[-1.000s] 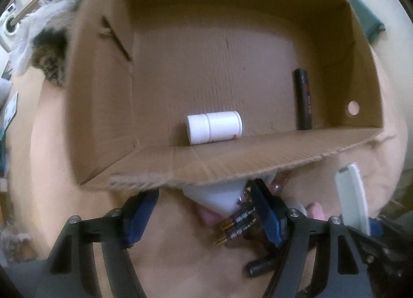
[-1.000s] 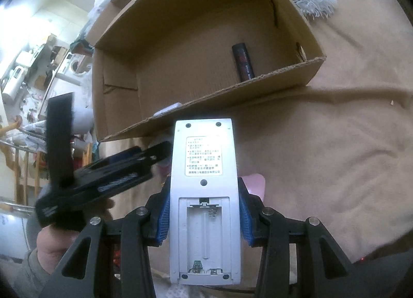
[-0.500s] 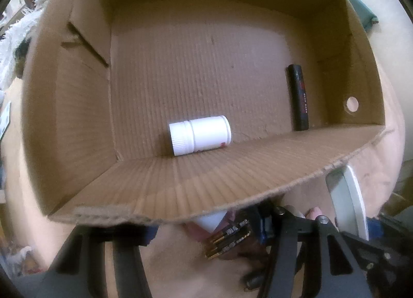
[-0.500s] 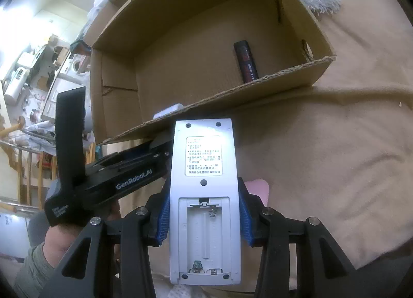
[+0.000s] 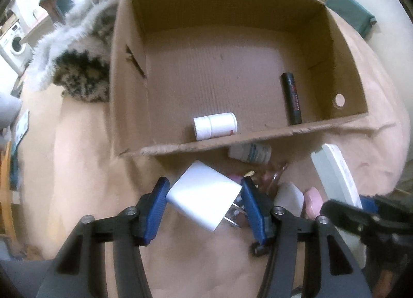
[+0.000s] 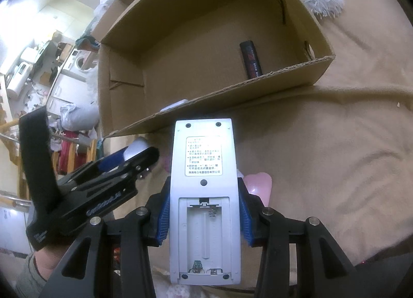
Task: Organize rigid objects
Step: 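Grasp the white plug charger with the left gripper while the right holds the remote, then lower the charger and remote into the box and open both grippers, then lift both open grippers out of the box, then move the left gripper onto the pink lighter-like object beside the batteries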
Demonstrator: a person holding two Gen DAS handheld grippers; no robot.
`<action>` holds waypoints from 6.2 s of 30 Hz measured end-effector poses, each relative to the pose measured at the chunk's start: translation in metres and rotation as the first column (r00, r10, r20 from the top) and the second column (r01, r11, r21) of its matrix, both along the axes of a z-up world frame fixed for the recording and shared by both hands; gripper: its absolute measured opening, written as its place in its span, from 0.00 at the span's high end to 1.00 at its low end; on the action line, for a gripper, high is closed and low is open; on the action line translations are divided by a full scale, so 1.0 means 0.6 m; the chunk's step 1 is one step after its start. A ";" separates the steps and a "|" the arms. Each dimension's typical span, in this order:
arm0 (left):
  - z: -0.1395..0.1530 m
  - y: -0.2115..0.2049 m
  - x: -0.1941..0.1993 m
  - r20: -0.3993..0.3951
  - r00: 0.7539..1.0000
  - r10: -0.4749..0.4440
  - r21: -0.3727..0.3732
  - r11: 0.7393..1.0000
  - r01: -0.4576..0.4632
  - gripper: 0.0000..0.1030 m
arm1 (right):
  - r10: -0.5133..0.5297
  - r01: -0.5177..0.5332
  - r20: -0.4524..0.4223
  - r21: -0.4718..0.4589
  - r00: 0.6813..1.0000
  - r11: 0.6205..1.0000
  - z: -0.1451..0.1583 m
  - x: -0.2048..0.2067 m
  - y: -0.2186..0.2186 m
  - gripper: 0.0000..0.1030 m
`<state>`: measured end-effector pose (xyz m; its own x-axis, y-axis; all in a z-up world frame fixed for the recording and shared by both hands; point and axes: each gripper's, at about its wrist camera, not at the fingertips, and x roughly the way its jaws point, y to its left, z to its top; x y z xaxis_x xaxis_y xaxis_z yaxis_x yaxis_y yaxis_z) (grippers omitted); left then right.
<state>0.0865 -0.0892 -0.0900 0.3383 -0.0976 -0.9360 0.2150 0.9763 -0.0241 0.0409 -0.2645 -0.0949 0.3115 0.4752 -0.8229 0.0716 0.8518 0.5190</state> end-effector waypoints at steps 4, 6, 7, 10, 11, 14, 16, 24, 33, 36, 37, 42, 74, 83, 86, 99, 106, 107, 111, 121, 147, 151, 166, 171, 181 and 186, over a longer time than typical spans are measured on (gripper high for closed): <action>0.023 0.028 -0.032 0.014 1.000 0.026 0.000 1.000 -0.026 0.48 | 0.008 -0.008 0.018 0.000 1.000 1.000 0.011 -0.011 0.002 0.55; 0.043 0.043 -0.046 0.033 0.999 0.043 0.003 0.999 -0.043 0.48 | 0.010 -0.010 0.027 0.006 1.000 1.000 0.018 -0.013 0.000 0.55; 0.055 0.050 -0.050 0.044 0.998 0.047 0.001 0.999 -0.048 0.48 | 0.011 -0.011 0.036 0.006 0.999 1.000 0.023 -0.015 -0.001 0.55; 0.085 0.044 -0.069 0.084 0.994 0.072 -0.014 0.997 -0.071 0.48 | 0.030 -0.028 0.081 -0.026 0.996 0.999 0.044 -0.017 0.000 0.55; 0.094 0.048 -0.069 0.096 0.992 0.081 -0.017 0.997 -0.080 0.48 | 0.039 -0.035 0.103 -0.043 0.994 0.998 0.053 -0.015 0.001 0.55; 0.125 0.055 -0.060 0.139 0.985 0.106 -0.034 0.994 -0.102 0.48 | 0.051 -0.043 0.145 -0.056 0.988 0.998 0.075 -0.001 -0.001 0.55; 0.138 0.051 -0.047 0.161 0.981 0.109 -0.035 0.994 -0.105 0.48 | 0.051 -0.038 0.181 -0.073 0.982 0.997 0.090 0.011 -0.002 0.55; 0.165 0.027 0.023 0.207 0.973 0.097 -0.032 0.995 -0.092 0.48 | 0.047 -0.028 0.240 -0.085 0.970 0.996 0.115 0.083 -0.007 0.55; 0.124 -0.017 0.099 0.205 0.977 0.052 0.025 0.998 -0.059 0.48 | 0.062 -0.032 0.197 -0.153 0.978 0.988 0.081 0.191 0.000 0.55; 0.105 -0.023 0.115 0.198 0.979 0.055 0.045 0.997 -0.065 0.48 | 0.061 -0.032 0.176 -0.162 0.982 0.986 0.064 0.215 -0.002 0.55; 0.098 -0.024 0.119 0.196 0.979 0.055 0.048 0.997 -0.065 0.48 | 0.065 -0.036 0.170 -0.165 0.983 0.986 0.057 0.222 -0.002 0.55; 0.059 -0.032 0.133 0.196 0.980 0.034 0.093 0.994 -0.053 0.48 | 0.075 -0.054 0.122 -0.170 0.990 0.984 0.022 0.238 0.004 0.55; 0.045 -0.054 0.134 0.202 0.979 0.004 0.078 0.997 -0.020 0.26 | 0.040 -0.029 0.094 -0.122 0.995 0.992 -0.008 0.267 0.010 0.19; 0.058 -0.043 0.127 0.211 0.977 0.022 0.071 0.997 -0.037 0.26 | 0.014 -0.001 0.112 -0.111 0.994 0.994 0.004 0.258 -0.004 0.18; 0.071 -0.038 0.114 0.236 0.972 0.024 0.066 0.997 -0.041 0.26 | -0.013 0.027 0.128 -0.102 0.992 0.994 0.006 0.249 0.003 0.18; 0.103 0.010 0.046 0.260 0.963 0.068 0.034 0.996 -0.079 0.26 | -0.076 0.086 0.170 -0.051 0.983 0.995 0.046 0.154 -0.033 0.18; 0.098 0.061 0.002 0.219 0.961 0.170 -0.022 0.985 -0.169 0.26 | -0.091 0.095 0.155 -0.016 0.984 0.995 0.050 0.094 -0.030 0.18; 0.096 0.068 -0.002 0.211 0.960 0.184 -0.030 0.983 -0.182 0.26 | -0.089 0.093 0.153 -0.017 0.984 0.996 0.049 0.087 -0.028 0.18; 0.084 0.096 -0.024 0.165 0.955 0.248 -0.061 0.969 -0.241 0.26 | -0.088 0.091 0.139 -0.019 0.986 0.996 0.043 0.058 -0.027 0.18; 0.066 0.118 -0.053 0.124 0.942 0.313 -0.085 0.949 -0.304 0.26 | -0.103 0.109 0.111 -0.053 0.988 0.993 0.033 0.021 -0.027 0.18; -0.078 -0.012 0.006 -0.163 0.924 0.346 -0.029 0.934 -0.355 0.26 | -0.207 0.207 -0.006 0.018 0.978 0.978 -0.015 0.038 -0.054 0.18; -0.095 -0.035 0.013 -0.154 0.928 0.341 0.010 0.939 -0.343 0.25 | -0.199 0.200 -0.017 0.029 0.980 0.979 -0.019 0.039 -0.054 0.18; -0.110 -0.041 0.013 -0.120 0.934 0.336 0.110 0.940 -0.324 0.31 | -0.190 0.189 0.001 0.095 0.982 0.977 -0.008 0.047 -0.054 0.18; -0.104 -0.029 0.006 -0.123 0.937 0.327 0.098 0.944 -0.316 0.38 | -0.185 0.184 0.000 0.108 0.983 0.977 -0.006 0.049 -0.051 0.18; -0.098 -0.051 -0.003 -0.139 0.972 0.192 0.099 0.979 -0.179 0.61 | -0.181 0.180 0.001 0.089 0.984 0.980 -0.007 0.049 -0.048 0.18; -0.090 -0.031 0.013 -0.144 0.968 0.205 0.074 0.978 -0.196 0.61 | -0.181 0.180 -0.002 0.081 0.984 0.980 -0.010 0.048 -0.048 0.18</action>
